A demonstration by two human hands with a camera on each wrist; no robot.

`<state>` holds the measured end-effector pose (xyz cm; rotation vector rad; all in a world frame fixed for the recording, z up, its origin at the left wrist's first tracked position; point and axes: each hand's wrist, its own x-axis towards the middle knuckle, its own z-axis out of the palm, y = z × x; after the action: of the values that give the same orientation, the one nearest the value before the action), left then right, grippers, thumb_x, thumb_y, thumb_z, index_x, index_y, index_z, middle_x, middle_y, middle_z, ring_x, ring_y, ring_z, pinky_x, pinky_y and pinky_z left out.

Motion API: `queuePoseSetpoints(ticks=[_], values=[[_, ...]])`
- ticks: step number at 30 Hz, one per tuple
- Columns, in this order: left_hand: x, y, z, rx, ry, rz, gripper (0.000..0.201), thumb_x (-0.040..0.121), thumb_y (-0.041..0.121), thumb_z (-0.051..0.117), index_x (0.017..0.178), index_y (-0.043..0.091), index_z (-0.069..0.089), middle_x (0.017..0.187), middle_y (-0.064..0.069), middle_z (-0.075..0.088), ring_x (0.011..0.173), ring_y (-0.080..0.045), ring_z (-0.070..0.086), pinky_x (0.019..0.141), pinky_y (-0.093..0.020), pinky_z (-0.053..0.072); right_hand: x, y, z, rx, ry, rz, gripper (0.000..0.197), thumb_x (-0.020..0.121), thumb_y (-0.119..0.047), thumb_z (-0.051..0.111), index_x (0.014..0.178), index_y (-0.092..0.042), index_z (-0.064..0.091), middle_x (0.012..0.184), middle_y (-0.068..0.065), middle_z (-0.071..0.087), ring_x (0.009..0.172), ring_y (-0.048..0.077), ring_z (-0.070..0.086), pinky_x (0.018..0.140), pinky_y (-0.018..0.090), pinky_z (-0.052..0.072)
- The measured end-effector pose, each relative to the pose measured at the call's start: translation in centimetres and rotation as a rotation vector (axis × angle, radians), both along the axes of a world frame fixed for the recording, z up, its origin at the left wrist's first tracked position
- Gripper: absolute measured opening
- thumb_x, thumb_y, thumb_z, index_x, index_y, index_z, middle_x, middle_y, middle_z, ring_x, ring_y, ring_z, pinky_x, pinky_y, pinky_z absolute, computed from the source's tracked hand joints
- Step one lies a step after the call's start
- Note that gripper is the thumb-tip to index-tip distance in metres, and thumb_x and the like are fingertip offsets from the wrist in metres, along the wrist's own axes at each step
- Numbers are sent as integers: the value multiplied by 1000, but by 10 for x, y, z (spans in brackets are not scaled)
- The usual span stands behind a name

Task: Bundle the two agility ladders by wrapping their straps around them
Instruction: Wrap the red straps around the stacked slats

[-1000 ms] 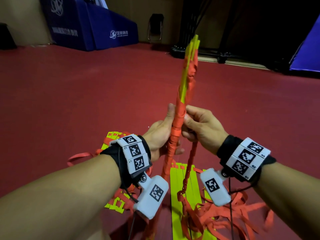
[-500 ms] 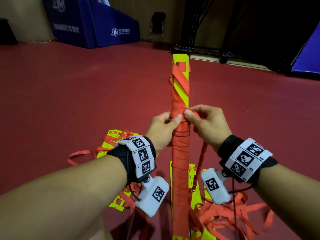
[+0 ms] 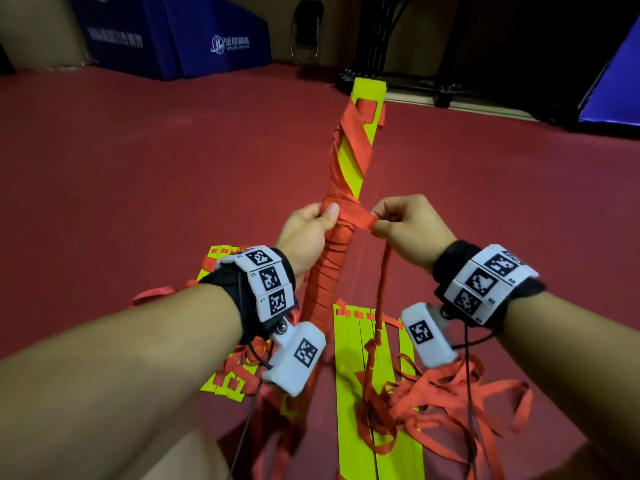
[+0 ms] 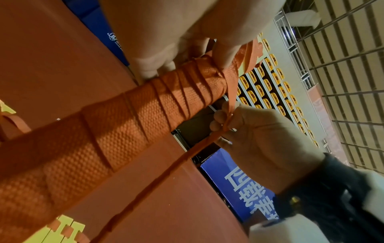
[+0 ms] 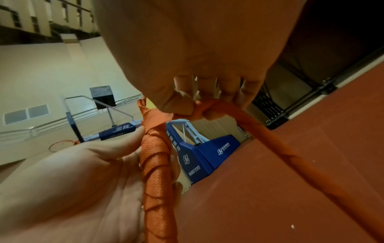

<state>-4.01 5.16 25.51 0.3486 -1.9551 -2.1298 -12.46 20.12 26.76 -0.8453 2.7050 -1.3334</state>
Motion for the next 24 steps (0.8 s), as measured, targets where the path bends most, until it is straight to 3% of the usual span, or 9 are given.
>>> queuePoseSetpoints(ticks=[5,8,12,14,16,18,20,22,24], values=[[-1,2,-2,-23,-6,-10,22,107,21,50,104,9,69,59,6,62,62,-21,57,90,-72,50,2,1,0,-42,-84,18,38,75,14,54,60,-21,62,55,-3,53,53,11,43,55,24,37],[-3,-1,-5,-58,-17,-12,23,106,23,52,100,12,71,69,-2,64,78,-29,59,89,-74,49,-3,3,-7,-50,-114,7,43,70,17,45,59,-19,65,59,2,58,57,16,48,60,28,40],[-3,-3,-6,-67,-30,-3,23,106,24,53,94,13,70,64,3,61,78,-27,56,90,-73,50,-8,1,-9,-4,-115,-27,51,68,15,38,58,-23,69,65,6,62,63,19,52,64,33,45],[-4,-3,-4,-57,-22,3,24,106,23,53,91,14,69,62,4,60,71,-24,56,91,-67,53,-8,1,-10,74,-102,-46,50,74,13,39,60,-25,69,70,7,65,66,19,53,67,31,45],[-5,-6,-2,-27,3,50,24,106,21,52,89,14,67,64,3,60,65,-19,55,82,-48,56,-8,2,-15,167,-93,-40,47,81,8,44,62,-27,69,77,7,71,73,20,59,72,30,47],[-6,-12,3,12,29,122,24,106,20,51,89,14,67,69,2,62,64,-14,57,70,-31,50,-8,3,-23,233,-108,-23,44,86,3,49,60,-28,68,71,0,70,74,20,61,71,30,48],[-6,-17,5,64,44,161,25,107,18,50,90,13,68,71,0,63,63,-13,59,69,-29,50,-8,5,-28,282,-137,-23,43,87,3,48,58,-24,65,55,-11,58,61,13,51,59,24,42],[-5,-22,4,95,46,165,24,107,18,50,91,12,67,71,-2,62,63,-17,58,75,-34,50,-5,4,-28,303,-150,-30,42,88,2,47,58,-21,63,45,-12,51,53,9,44,53,22,36],[-2,-24,2,73,27,158,24,107,20,50,91,12,67,67,-2,61,60,-18,57,71,-34,51,-1,0,-24,224,-150,-34,37,90,-1,49,62,-20,64,56,-7,59,56,13,47,55,24,39]])
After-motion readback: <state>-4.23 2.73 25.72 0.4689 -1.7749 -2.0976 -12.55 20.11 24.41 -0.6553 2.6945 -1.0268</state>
